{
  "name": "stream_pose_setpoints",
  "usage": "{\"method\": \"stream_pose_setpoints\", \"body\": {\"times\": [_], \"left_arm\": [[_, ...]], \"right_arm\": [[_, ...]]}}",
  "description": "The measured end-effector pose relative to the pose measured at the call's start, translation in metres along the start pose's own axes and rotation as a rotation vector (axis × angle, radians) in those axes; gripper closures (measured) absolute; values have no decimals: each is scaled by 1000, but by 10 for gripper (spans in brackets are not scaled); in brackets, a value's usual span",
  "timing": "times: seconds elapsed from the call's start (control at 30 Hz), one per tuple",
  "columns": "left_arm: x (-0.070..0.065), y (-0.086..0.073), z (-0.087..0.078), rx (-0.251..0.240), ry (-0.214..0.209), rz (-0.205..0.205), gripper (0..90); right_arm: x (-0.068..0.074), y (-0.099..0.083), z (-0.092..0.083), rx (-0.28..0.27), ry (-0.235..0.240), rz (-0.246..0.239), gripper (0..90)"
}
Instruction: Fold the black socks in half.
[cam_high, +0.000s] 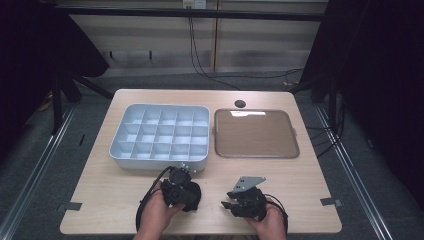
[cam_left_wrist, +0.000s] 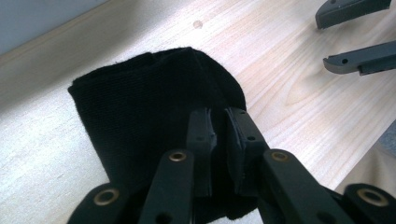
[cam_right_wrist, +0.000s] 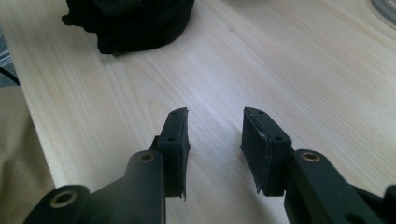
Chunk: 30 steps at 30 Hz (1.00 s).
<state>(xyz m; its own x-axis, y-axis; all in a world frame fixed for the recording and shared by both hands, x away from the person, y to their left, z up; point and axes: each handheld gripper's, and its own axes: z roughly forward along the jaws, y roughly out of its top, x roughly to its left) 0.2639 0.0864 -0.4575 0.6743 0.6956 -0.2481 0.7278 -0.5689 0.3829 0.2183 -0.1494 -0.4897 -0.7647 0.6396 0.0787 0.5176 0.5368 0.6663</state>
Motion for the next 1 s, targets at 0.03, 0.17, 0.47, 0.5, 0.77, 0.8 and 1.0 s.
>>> {"method": "stream_pose_setpoints", "body": {"times": [0.03, 0.17, 0.47, 0.5, 0.77, 0.8, 1.0], "left_arm": [[-1, 0, 0, -1, -3, -1, 772], [-2, -1, -3, -8, -16, -2, 701], [0, -1, -9, -4, -38, 7, 666], [0, -1, -9, -8, -39, -1, 665], [3, 1, -15, -15, -44, -13, 660], [3, 1, -15, -15, -43, -15, 658], [4, 2, -20, -20, -34, -13, 638]], "right_arm": [[0, 0, 0, -1, 0, -2, 610], [-1, -1, 0, 0, 6, 9, 608], [-1, -1, -1, 1, 6, 1, 602], [-1, -1, -1, 3, 6, 4, 602], [-1, -1, -2, -1, 4, 0, 601], [0, -1, -2, -3, 3, 1, 601], [0, -1, -1, 1, 7, -1, 578]]}}
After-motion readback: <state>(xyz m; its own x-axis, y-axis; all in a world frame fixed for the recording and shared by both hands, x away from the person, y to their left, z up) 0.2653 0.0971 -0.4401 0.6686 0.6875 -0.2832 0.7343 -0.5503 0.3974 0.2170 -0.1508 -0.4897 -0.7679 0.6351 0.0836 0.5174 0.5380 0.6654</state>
